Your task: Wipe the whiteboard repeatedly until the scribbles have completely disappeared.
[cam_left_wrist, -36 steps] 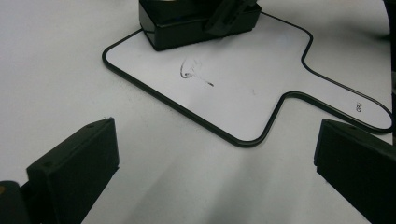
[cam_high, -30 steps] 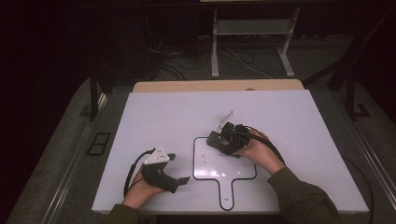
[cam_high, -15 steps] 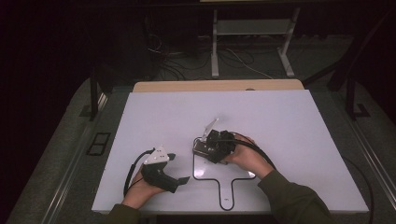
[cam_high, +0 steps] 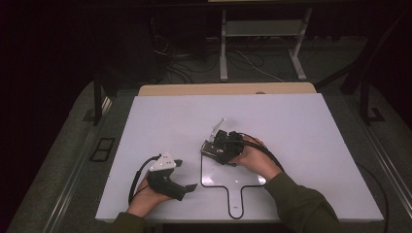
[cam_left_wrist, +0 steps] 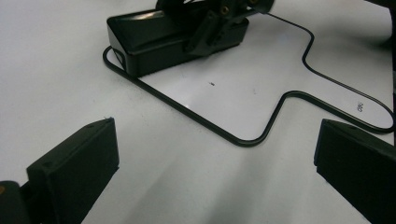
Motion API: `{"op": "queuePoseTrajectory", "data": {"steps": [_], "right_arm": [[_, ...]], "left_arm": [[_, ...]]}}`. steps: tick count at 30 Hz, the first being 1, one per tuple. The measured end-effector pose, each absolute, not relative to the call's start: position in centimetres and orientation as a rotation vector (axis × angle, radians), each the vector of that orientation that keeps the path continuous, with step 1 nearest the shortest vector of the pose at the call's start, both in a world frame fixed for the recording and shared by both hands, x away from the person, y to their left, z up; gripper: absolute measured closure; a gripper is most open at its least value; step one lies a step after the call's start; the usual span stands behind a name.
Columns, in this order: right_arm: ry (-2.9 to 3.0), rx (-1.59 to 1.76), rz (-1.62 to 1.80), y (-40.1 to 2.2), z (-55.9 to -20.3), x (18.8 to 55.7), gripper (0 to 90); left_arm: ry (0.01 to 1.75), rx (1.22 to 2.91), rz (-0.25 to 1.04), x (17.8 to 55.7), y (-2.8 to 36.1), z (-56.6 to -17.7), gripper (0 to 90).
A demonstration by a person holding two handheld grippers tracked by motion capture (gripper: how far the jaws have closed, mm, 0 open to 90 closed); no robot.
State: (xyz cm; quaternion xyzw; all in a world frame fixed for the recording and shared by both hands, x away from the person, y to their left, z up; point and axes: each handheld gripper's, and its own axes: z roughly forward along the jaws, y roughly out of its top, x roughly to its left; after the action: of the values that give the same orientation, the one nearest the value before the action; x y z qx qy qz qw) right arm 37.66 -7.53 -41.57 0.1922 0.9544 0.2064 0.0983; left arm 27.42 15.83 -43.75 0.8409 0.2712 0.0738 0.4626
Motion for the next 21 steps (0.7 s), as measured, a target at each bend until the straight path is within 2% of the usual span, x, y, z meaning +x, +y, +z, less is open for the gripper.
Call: {"op": "queuePoseTrajectory", "data": {"steps": [13, 21], "right_arm": [[2.904, 0.404, 0.603, -5.8, -41.4, 34.6, 38.9], [2.866, 0.506, 0.578, -6.3, -41.4, 36.5, 38.9]], "left_arm": [[0.669, 2.064, 0.182, 27.4, 15.7, -43.7, 0.0], [0.664, 2.067, 0.183, 27.4, 15.8, -43.7, 0.0]]}}
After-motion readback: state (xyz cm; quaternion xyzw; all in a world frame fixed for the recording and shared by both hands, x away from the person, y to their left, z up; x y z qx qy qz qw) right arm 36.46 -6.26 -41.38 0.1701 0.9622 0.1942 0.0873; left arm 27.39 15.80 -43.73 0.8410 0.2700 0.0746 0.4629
